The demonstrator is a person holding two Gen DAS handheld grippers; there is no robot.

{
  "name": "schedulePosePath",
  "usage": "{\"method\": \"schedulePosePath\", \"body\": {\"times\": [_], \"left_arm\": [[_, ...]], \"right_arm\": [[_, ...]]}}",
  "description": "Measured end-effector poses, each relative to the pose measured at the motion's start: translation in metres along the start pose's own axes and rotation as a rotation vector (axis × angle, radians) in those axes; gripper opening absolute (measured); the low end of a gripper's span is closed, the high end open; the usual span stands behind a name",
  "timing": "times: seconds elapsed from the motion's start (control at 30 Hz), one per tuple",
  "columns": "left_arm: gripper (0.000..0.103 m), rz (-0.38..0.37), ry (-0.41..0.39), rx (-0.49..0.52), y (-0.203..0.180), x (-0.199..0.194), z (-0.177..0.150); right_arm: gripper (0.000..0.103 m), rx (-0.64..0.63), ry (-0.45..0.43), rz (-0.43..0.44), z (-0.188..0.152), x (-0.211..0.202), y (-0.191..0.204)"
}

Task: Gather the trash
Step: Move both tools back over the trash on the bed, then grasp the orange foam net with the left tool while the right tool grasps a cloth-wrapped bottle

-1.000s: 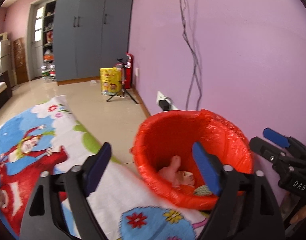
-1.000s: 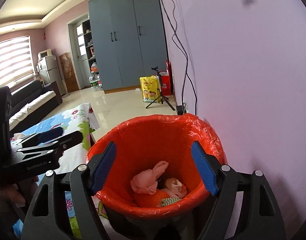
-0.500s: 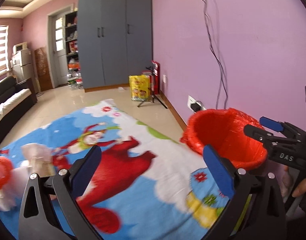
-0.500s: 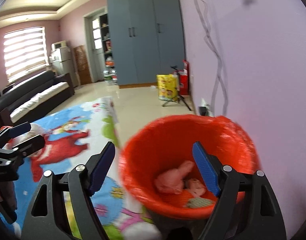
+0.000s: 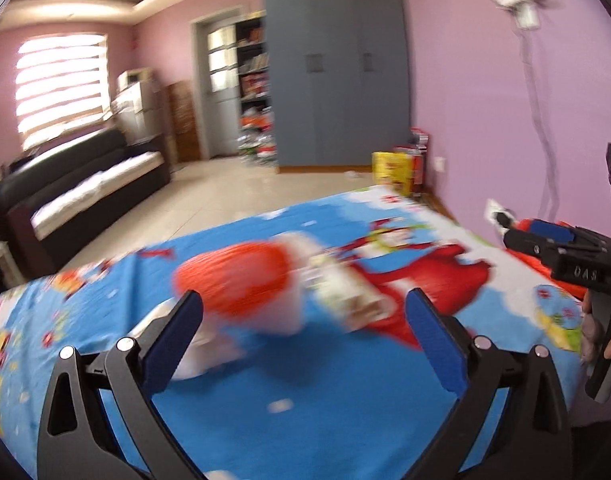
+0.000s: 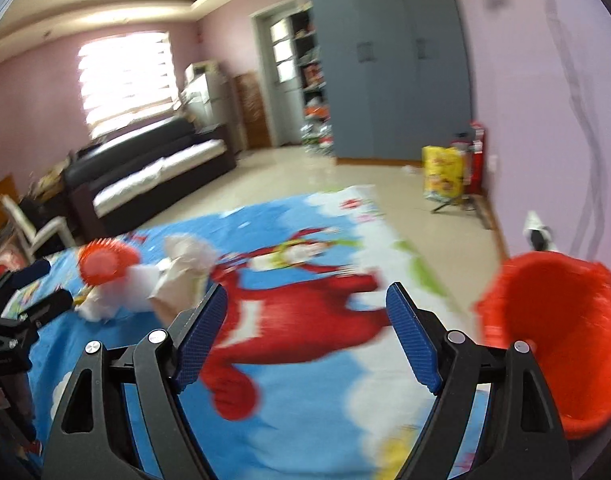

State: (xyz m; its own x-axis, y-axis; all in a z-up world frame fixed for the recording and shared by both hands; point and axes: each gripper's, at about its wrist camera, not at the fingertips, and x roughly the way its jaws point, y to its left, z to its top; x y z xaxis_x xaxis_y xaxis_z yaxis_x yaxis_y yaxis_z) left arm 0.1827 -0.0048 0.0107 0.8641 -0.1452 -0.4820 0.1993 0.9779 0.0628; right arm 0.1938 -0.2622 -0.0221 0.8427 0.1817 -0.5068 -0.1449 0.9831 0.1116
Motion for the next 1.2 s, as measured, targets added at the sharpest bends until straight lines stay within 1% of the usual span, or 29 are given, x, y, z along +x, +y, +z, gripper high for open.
{"method": "schedulePosePath", "body": {"times": [0.03, 0.1, 0.23, 0.3, 0.37, 0.43, 0.57, 0.83, 0.9, 0.97, 1.0, 1.03, 1.07, 1.1, 1.13, 1.2], "left_arm": [[0.098, 0.025, 0.007, -0.031, 0.017, 0.001, -0.003], [0.098, 0.066, 0.012, -0.063, 0.037, 0.001, -0.007], [0.098, 0.117, 0.048, -0.134, 0.072, 0.003, -0.015], [0.098, 0.157, 0.061, -0.161, 0.083, 0.004, -0.018], [0.098, 0.175, 0.061, -0.194, 0.095, 0.004, -0.021], [0.098, 0.180, 0.071, -0.205, 0.100, 0.008, -0.024], [0.098, 0.186, 0.085, -0.206, 0.096, 0.013, -0.025], [0.098, 0.194, 0.041, -0.214, 0.080, 0.015, -0.014], [0.098, 0.200, 0.035, -0.214, 0.076, 0.016, -0.011], [0.098, 0.201, 0.034, -0.213, 0.074, 0.017, -0.010], [0.098, 0.200, 0.035, -0.213, 0.073, 0.018, -0.011], [0.098, 0.197, 0.037, -0.214, 0.073, 0.019, -0.011], [0.098, 0.194, 0.041, -0.216, 0.073, 0.020, -0.011], [0.098, 0.191, 0.044, -0.220, 0.072, 0.021, -0.011], [0.098, 0.188, 0.046, -0.225, 0.072, 0.022, -0.011], [0.098, 0.188, 0.046, -0.234, 0.071, 0.024, -0.010]], "right_arm": [[0.077, -0.018, 0.011, 0.013, 0.002, 0.007, 0.010], [0.077, -0.048, 0.030, 0.043, 0.007, 0.022, 0.036], [0.077, -0.037, 0.044, 0.105, 0.008, 0.042, 0.071], [0.077, -0.065, 0.068, 0.104, 0.002, 0.052, 0.085], [0.077, -0.116, 0.099, 0.089, -0.005, 0.062, 0.098], [0.077, -0.119, 0.120, 0.088, -0.007, 0.069, 0.104], [0.077, -0.102, 0.137, 0.095, -0.006, 0.078, 0.110], [0.077, -0.133, 0.172, 0.091, -0.003, 0.103, 0.121], [0.071, -0.149, 0.180, 0.082, -0.002, 0.108, 0.125], [0.059, -0.154, 0.189, 0.083, -0.002, 0.113, 0.125], [0.056, -0.153, 0.195, 0.080, -0.003, 0.115, 0.125], [0.047, -0.150, 0.206, 0.081, -0.004, 0.117, 0.124], [0.035, -0.151, 0.218, 0.085, -0.005, 0.119, 0.123], [0.026, -0.147, 0.228, 0.091, -0.006, 0.119, 0.122], [0.022, -0.146, 0.219, 0.094, -0.005, 0.118, 0.121], [0.020, -0.157, 0.193, 0.103, -0.004, 0.110, 0.119]]}}
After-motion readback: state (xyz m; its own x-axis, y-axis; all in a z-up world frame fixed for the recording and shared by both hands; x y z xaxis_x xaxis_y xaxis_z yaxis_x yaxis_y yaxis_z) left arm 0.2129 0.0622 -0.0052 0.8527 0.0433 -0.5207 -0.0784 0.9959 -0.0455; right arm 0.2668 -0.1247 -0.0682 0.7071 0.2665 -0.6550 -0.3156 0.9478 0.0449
